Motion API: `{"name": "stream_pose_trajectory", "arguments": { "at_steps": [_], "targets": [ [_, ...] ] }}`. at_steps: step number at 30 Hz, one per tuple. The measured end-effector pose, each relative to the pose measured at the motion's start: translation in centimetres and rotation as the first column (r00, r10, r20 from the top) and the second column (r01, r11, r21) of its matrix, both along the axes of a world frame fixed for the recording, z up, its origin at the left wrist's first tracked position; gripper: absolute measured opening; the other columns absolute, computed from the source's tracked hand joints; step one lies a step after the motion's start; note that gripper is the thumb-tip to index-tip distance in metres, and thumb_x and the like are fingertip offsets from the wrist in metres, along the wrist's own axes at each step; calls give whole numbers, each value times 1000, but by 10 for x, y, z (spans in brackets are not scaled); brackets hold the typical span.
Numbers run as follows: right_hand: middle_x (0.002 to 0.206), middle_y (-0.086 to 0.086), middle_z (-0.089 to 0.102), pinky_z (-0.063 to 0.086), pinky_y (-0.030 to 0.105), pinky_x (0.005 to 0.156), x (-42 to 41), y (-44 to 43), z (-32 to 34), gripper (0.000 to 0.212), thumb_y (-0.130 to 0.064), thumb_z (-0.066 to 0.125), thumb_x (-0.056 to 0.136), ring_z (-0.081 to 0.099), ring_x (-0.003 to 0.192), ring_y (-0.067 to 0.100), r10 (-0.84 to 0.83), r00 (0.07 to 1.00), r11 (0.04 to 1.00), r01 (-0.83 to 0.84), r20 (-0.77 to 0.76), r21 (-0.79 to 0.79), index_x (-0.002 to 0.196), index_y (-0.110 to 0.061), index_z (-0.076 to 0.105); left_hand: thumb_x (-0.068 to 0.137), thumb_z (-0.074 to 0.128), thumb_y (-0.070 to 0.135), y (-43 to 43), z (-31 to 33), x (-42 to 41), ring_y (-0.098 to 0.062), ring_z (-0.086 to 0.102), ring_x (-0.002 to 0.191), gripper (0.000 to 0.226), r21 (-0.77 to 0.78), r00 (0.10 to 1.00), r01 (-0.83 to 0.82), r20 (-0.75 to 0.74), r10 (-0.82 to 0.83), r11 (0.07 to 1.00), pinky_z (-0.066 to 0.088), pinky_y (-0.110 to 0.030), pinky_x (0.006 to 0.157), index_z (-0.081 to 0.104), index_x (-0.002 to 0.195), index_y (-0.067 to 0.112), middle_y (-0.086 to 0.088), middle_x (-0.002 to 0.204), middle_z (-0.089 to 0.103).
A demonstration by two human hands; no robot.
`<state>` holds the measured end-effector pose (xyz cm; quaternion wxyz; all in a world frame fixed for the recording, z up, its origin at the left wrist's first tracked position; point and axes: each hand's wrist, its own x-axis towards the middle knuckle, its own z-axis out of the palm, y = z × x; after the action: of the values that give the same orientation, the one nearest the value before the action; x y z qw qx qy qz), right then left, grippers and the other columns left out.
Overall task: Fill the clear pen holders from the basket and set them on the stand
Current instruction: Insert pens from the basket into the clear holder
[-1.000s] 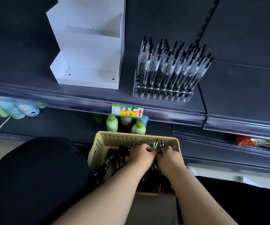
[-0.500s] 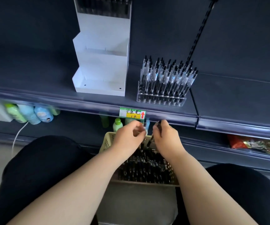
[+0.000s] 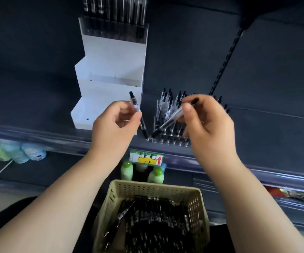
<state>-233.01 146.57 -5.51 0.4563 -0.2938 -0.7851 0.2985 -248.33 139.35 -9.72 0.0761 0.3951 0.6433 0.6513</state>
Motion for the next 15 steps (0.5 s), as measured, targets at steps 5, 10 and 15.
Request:
{"name": "stream_pose_trajectory", "arguments": {
  "at_steps": [5, 10, 15],
  "targets": [
    [81, -12, 62, 52, 29, 71, -24, 42, 24, 10, -24, 56, 91, 60, 71, 8, -4, 1000, 998, 5, -13, 65, 95, -32, 56, 82, 69, 19, 38, 14, -15, 5, 62, 71, 17, 36, 999, 26, 27, -27, 999, 47, -8, 68, 61, 77, 34, 21, 74, 66],
    [78, -22, 57, 44, 9, 67, -42, 69, 8, 17, -20, 62, 87, 55, 76, -7, -26, 999, 993, 22, 31, 113, 99, -31, 56, 82, 68, 15, 58, -2, -26, 0, 63, 71, 16, 21, 993, 15, 117, -17, 1000, 51, -15, 73, 64, 79, 30, 17, 75, 69],
    [77, -24, 57, 40, 8, 63, -47, 82, -6, 17, -25, 63, 86, 55, 82, -1, -58, 985, 992, 40, 160, 116, 100, -33, 58, 82, 69, 18, 65, -6, -31, -4, 66, 75, 14, -6, 992, 4, 127, -3, 1000, 52, -26, 77, 66, 80, 32, 15, 81, 71]
  ]
}}
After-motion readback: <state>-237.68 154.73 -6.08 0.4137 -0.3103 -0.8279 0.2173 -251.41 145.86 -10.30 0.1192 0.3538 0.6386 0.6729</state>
